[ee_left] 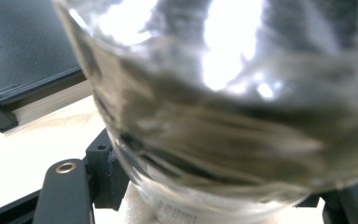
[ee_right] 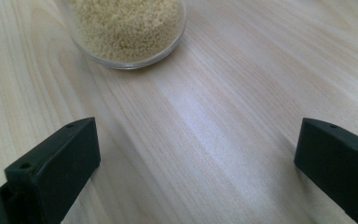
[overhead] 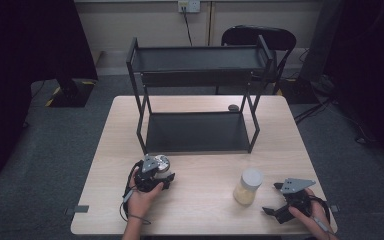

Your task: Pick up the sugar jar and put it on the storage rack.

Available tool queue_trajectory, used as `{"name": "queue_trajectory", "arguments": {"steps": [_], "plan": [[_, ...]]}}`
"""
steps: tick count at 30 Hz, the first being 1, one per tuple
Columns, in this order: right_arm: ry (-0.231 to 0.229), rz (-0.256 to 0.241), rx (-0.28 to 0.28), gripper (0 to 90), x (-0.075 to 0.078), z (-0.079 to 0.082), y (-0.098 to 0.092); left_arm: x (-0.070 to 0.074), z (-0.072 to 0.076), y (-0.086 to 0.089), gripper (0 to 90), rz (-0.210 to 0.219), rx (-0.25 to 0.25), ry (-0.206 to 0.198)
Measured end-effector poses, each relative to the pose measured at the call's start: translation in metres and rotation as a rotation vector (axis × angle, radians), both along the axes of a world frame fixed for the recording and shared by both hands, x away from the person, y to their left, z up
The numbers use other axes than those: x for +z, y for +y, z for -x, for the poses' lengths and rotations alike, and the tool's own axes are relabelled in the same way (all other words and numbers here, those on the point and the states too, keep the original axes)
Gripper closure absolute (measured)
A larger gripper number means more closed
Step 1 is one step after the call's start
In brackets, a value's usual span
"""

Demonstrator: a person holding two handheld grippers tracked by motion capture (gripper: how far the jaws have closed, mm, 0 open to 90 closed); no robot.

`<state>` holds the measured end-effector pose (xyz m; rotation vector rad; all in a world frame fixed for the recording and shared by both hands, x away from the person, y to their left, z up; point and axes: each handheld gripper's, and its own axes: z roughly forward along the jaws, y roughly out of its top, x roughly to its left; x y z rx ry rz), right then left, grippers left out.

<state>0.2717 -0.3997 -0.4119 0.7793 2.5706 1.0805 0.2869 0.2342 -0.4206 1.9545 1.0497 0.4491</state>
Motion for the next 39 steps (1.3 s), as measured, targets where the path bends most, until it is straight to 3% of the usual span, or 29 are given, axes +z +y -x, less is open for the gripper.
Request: {"name": "queue_trajectory", "arguments": {"steps": [14,21,39], "plan": [[0.0,0.0,0.0,0.0,0.0,0.0,0.0,0.011,-0.008,0.001,31.1,0.012,-0.024,0.017],[0.0,0.0,0.0,0.0,0.0,0.0,0.0,0.018,-0.017,0.002,31.1,0.047,-0.043,0.033],[0.001,0.0,-0.001,0.0,0.0,0.0,0.0,0.039,-0.038,-0.011,31.1,0.038,-0.068,0.039]]}}
